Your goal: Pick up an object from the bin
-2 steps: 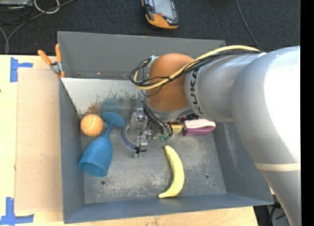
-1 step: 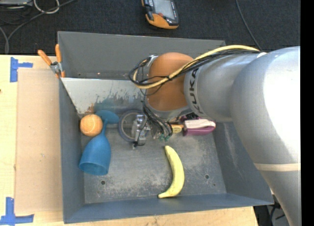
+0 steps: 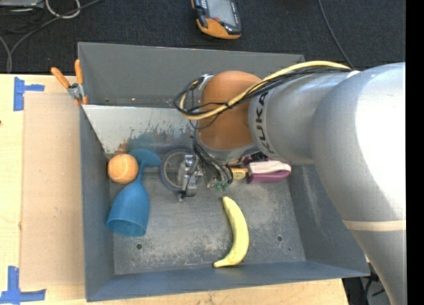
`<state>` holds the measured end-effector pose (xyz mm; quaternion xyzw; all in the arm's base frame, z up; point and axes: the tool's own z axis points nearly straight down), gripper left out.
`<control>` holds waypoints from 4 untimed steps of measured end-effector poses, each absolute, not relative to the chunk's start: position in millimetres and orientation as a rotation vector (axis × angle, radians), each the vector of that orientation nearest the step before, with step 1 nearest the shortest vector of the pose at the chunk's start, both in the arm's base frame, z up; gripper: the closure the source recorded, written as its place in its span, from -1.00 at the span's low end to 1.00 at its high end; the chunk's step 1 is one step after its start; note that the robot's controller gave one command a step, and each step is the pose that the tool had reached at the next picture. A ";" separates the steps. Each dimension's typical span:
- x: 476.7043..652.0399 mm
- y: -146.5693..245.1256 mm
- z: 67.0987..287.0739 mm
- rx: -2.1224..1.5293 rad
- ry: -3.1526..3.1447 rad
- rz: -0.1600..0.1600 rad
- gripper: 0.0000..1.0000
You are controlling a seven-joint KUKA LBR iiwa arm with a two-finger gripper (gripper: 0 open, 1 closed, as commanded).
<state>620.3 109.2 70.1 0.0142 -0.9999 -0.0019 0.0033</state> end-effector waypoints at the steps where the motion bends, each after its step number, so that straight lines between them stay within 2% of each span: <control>1: 620.0 109.1 72.1 0.042 -3.133 -0.007 1.00; 2: 619.4 108.9 83.3 0.041 -3.132 -0.007 1.00; 4: 619.4 108.9 123.6 0.039 -3.131 -0.007 1.00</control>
Offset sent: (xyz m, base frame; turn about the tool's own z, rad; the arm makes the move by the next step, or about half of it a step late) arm 0.0001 0.0000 0.0254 0.0009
